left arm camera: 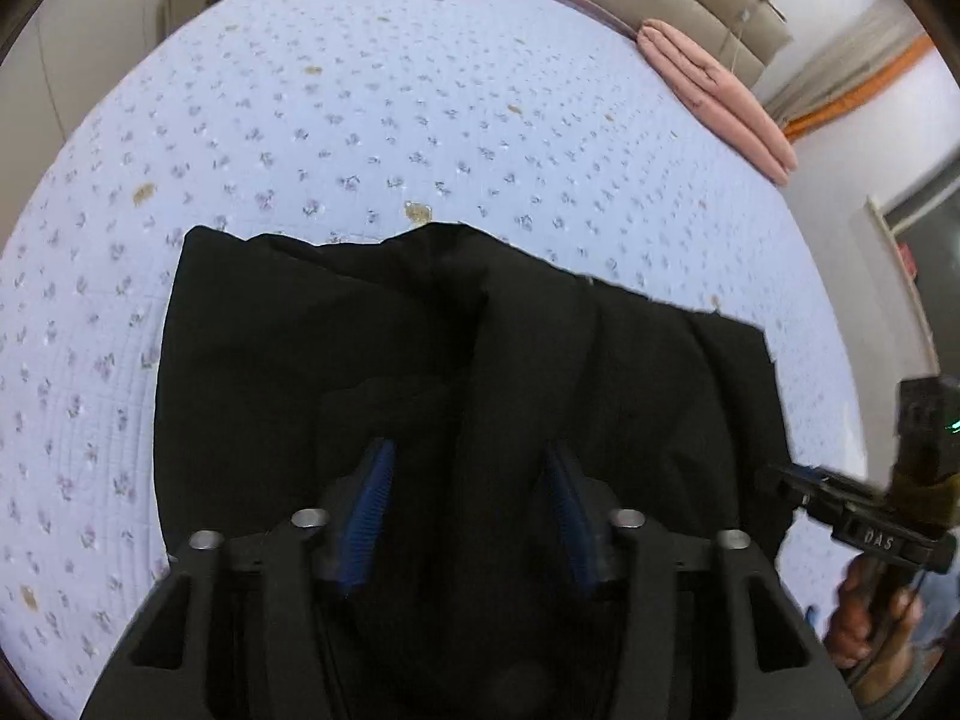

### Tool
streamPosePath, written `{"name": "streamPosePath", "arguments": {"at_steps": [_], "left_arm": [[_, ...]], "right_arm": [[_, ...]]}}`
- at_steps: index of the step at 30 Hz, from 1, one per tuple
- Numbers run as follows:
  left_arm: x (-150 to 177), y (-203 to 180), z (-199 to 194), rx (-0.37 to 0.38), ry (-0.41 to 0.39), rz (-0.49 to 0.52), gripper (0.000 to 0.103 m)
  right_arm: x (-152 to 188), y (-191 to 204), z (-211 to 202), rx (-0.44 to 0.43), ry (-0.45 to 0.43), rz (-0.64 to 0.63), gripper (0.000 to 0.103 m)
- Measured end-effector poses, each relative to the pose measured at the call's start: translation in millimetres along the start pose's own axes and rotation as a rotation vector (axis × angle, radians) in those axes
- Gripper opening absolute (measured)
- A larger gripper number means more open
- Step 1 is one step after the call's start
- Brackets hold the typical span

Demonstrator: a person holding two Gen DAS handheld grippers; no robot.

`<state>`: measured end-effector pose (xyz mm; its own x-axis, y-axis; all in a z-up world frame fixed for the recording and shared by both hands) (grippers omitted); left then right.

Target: Fold large clothes

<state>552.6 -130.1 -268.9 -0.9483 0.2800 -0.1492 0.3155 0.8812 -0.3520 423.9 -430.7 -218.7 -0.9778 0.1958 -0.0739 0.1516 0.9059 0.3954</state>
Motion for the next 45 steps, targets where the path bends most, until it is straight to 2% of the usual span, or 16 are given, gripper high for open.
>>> {"name": "streamPosePath", "arguments": {"at_steps": [1, 4, 6, 11, 13, 16, 19, 20, 23, 27, 29, 33, 35, 36, 39, 45], "left_arm": [[3, -3, 0, 0.018, 0.011, 0.009, 0.006], [18, -13, -20, -0.021, -0.035, 0.042, 0.006], [31, -16, -28, 0.015, -0.031, 0.056, 0.006], [57, -9, 14, -0.012, 0.062, 0.052, 0.009], [58, -5, 28, -0.017, 0.061, 0.044, 0.01], [55, -2, 18, 0.009, 0.046, 0.023, 0.011], [57, -4, -1, -0.022, 0.028, 0.03, 0.022], [59, -6, -12, -0.044, 0.016, 0.028, 0.029], [70, -18, -49, -0.11, -0.038, 0.046, 0.032], [83, -53, -75, -0.058, -0.075, 0.106, 0.036], [92, -71, -69, -0.019, -0.053, 0.13, 0.048], [108, -92, -13, -0.064, 0.039, 0.164, 0.048], [115, -74, 20, -0.107, 0.083, 0.119, 0.05], [119, -59, 37, -0.086, 0.114, 0.082, 0.05], [120, -44, 36, 0.0, 0.103, 0.037, 0.05], [132, -58, 1, -0.061, 0.067, 0.108, 0.05]], "right_arm": [[5, 6, -1, 0.05, -0.007, -0.021, 0.014], [15, 11, -16, 0.09, -0.05, -0.045, 0.008], [22, 2, -34, 0.14, -0.092, -0.05, 0.008], [33, -32, -11, 0.103, -0.021, -0.001, 0.007], [29, -46, 24, 0.079, 0.023, 0.018, 0.007], [21, -53, 30, 0.029, 0.027, 0.051, 0.007], [24, -52, 12, 0.017, 0.039, 0.047, 0.014], [26, -51, 7, 0.02, 0.049, 0.049, 0.02], [35, -42, -18, 0.079, 0.039, 0.025, 0.047], [47, -14, -39, 0.101, -0.006, -0.068, 0.061], [51, -2, -31, 0.093, 0.01, -0.099, 0.061], [55, 17, 8, 0.141, 0.068, -0.154, 0.06], [57, 13, 28, 0.216, 0.097, -0.164, 0.054], [57, 6, 41, 0.231, 0.124, -0.159, 0.052], [63, -4, 55, 0.203, 0.121, -0.158, 0.05], [72, -3, 27, 0.167, 0.097, -0.135, 0.052]]}}
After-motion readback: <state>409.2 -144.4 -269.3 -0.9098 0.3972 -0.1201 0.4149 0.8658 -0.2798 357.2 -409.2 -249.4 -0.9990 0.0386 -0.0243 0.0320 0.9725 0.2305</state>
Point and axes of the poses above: each gripper's, at about its wrist camera, not at the fingertips, and z roughly the way its jaws point, y to its left, x to its underside, the point moved 2 cm from there along z, roughly the way its jaws point, and after that the axes turned 14 degrees about y, right-handed, at the moved point
